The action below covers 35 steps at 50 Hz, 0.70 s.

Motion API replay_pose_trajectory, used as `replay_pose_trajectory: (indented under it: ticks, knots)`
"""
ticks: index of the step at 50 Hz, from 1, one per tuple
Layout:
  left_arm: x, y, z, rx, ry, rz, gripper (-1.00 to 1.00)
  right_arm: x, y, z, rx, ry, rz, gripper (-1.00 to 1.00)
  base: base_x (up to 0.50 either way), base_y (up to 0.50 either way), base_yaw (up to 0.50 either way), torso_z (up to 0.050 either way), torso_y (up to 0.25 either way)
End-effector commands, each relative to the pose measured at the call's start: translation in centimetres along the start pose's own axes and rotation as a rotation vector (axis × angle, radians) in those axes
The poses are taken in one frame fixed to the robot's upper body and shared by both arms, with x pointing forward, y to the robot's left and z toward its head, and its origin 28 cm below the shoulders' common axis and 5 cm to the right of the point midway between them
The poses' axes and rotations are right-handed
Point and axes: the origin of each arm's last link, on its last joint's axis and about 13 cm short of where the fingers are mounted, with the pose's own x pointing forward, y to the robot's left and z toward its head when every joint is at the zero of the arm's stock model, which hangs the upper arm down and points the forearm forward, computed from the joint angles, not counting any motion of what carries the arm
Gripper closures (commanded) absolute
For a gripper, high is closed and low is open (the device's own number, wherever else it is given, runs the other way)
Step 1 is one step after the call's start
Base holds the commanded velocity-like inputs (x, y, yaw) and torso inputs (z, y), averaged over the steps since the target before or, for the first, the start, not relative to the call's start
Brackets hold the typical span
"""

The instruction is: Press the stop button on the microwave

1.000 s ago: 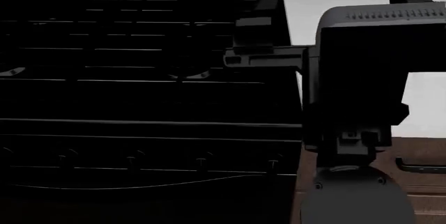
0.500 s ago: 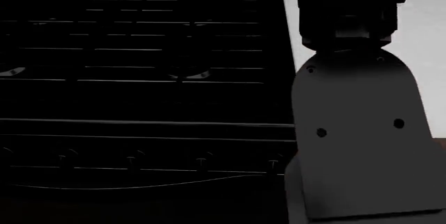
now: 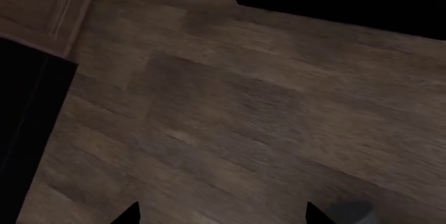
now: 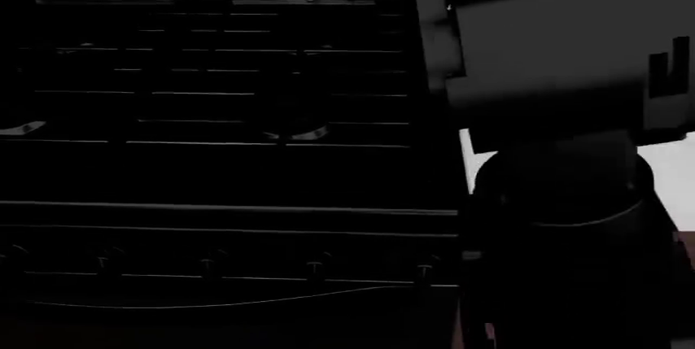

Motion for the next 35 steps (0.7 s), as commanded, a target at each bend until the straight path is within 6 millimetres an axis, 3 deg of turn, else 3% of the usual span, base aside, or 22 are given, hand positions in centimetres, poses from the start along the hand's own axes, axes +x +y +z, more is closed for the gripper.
replay_pose_trajectory:
  ticks: [1,11,17,25,35]
  knots:
    - [0.0,0.0,0.0,0.0,0.0,0.0,-1.0,3.3,0.6,2.1,0.005,0.028,-0.022,-1.0,0.0,0.0,0.0,0.05,0.102]
    - [0.0,0.0,0.0,0.0,0.0,0.0,-1.0,5.4,0.7,3.7,0.031,0.039,-0.035,-1.0,0.0,0.0,0.0,0.05,0.101]
    - [0.0,0.0,0.0,0.0,0.0,0.0,-1.0,7.0,0.3,3.4,0.041,0.094,-0.074,-1.0,0.0,0.0,0.0,0.05,0.101]
    - [0.0,0.0,0.0,0.0,0.0,0.0,-1.0,7.0,0.6,3.2,0.036,0.138,-0.079,-1.0,0.0,0.0,0.0,0.05,0.101]
    - [0.0,0.0,0.0,0.0,0.0,0.0,-1.0,7.1,0.3,4.3,0.036,0.142,-0.105,-1.0,0.0,0.0,0.0,0.05,0.101]
